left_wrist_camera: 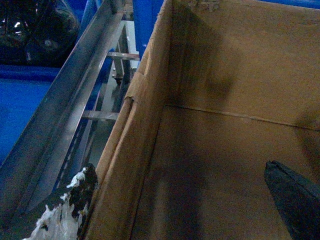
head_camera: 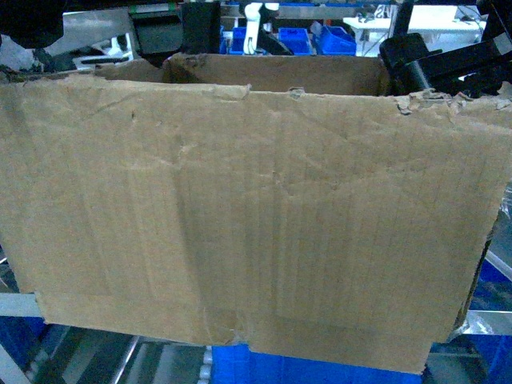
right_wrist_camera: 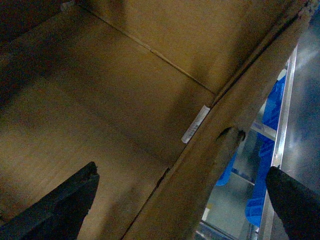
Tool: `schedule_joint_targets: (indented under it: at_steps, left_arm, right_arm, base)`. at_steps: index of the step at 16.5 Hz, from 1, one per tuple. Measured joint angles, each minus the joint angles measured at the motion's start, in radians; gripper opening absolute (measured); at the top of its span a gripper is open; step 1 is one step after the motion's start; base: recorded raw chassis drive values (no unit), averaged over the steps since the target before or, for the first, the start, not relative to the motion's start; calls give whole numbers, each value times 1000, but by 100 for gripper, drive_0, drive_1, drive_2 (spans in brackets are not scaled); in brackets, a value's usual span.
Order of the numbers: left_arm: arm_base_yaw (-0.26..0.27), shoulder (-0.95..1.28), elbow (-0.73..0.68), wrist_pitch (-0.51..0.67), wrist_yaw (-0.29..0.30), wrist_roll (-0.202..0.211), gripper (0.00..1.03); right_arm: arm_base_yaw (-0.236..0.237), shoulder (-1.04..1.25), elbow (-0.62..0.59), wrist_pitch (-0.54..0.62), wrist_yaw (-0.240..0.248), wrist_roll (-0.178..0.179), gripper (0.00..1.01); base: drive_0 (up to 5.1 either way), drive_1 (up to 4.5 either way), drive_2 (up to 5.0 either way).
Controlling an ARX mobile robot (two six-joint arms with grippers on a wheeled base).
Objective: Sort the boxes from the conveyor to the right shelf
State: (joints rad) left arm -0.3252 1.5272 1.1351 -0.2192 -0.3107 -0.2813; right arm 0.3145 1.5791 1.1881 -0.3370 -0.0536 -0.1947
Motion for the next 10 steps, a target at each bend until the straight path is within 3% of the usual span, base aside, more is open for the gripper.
schedule_joint_targets:
  at_steps: [8, 10]
  left_arm:
    - [0, 0, 0, -2, 0, -1, 98]
    - [0, -2, -2, 92, -5, 8, 98]
  right_arm:
    - [0, 0, 0, -5, -4, -1, 98]
    - [2, -3, 0, 76, -21, -2, 98]
  base:
    - [0, 0, 0]
    - [0, 0, 0]
